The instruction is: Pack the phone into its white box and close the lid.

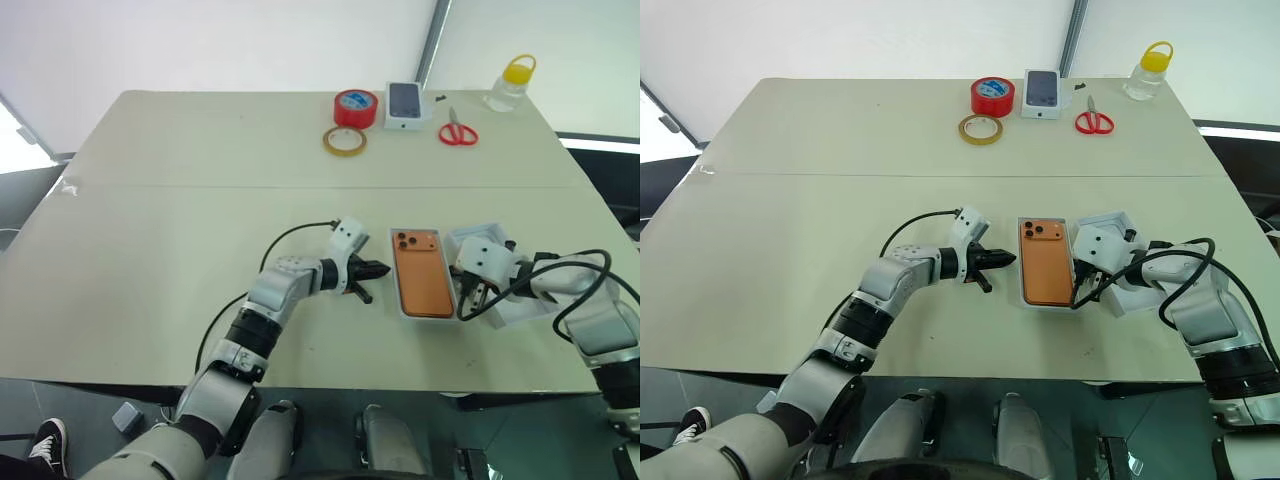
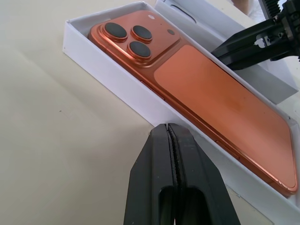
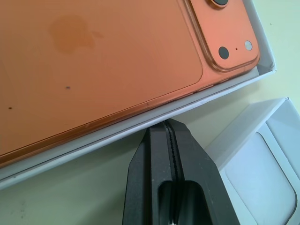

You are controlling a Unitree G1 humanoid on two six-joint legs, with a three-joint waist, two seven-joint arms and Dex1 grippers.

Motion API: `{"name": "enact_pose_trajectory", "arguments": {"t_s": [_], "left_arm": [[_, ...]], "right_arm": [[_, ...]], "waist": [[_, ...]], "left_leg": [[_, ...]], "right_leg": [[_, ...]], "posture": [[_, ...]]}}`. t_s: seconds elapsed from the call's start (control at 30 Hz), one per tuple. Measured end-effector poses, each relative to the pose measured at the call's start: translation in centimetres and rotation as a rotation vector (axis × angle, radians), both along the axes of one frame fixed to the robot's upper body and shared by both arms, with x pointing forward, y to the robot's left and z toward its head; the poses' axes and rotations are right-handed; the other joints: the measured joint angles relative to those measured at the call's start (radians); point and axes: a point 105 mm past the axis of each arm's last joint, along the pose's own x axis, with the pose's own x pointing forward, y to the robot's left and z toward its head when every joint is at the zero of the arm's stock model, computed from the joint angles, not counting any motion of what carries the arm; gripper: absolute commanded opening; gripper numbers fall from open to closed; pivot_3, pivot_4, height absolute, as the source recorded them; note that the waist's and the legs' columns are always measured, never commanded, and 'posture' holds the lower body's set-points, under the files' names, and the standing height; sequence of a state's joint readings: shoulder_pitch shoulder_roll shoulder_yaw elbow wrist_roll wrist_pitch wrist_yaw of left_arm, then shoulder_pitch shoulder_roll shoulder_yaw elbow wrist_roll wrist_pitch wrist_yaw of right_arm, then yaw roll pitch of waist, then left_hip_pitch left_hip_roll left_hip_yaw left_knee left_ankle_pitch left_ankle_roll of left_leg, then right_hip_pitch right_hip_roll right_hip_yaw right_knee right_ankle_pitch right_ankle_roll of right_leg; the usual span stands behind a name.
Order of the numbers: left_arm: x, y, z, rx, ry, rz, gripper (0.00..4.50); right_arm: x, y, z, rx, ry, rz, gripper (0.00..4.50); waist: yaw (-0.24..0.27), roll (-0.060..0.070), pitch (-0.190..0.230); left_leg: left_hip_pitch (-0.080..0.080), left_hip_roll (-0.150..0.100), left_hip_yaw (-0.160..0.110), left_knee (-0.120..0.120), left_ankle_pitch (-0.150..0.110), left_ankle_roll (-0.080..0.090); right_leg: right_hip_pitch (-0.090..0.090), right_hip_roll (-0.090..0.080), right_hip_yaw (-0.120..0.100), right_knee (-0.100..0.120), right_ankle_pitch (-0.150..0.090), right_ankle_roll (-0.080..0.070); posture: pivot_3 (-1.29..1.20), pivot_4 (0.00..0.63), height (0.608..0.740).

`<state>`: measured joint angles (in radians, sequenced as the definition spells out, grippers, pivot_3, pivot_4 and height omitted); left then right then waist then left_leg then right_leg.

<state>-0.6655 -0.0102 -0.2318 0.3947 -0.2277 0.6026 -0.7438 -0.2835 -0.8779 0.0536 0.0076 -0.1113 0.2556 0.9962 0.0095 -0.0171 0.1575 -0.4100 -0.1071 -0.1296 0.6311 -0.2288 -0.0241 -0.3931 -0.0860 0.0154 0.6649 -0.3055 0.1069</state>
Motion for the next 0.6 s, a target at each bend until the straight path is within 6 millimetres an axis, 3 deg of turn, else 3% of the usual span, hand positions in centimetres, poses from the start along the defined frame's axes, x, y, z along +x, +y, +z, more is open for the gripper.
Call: {"name": "enact_pose_trajectory", "arguments": {"t_s": [0.27,0.4,0.6], "left_arm": [[0.4,1.1,0.3,-0.015,-0.022,0.056,0.05],[0.7,3.3,2.4,-0.052,-0.106,0.090,0.05],[0.5,5.7,3.1,-0.055,-0.147,0.118,0.05]], "right_arm": [[0.3,-0.2,0.3,-0.006,-0.004,0.007,0.00],[1.8,-1.0,1.4,-0.017,-0.076,-0.042,0.00],[3.7,-2.1,1.3,-0.046,-0.145,-0.112,0.00]], "waist": [[0.000,0.000,0.000],[-0.005,0.000,0.000],[0.000,0.001,0.000]], "left_leg": [[0.000,0.000,0.000,0.000,0.000,0.000],[0.001,0.000,0.001,0.000,0.000,0.000],[0.001,0.000,0.001,0.000,0.000,-0.001]], "right_leg": [[0.000,0.000,0.000,0.000,0.000,0.000],[0.000,0.000,0.001,0.001,0.000,0.000],[0.000,0.000,0.001,0.000,0.000,0.000]], "posture": [[0.00,0.150,0.740],[0.00,0.150,0.740],[0.00,0.150,0.740]]}}
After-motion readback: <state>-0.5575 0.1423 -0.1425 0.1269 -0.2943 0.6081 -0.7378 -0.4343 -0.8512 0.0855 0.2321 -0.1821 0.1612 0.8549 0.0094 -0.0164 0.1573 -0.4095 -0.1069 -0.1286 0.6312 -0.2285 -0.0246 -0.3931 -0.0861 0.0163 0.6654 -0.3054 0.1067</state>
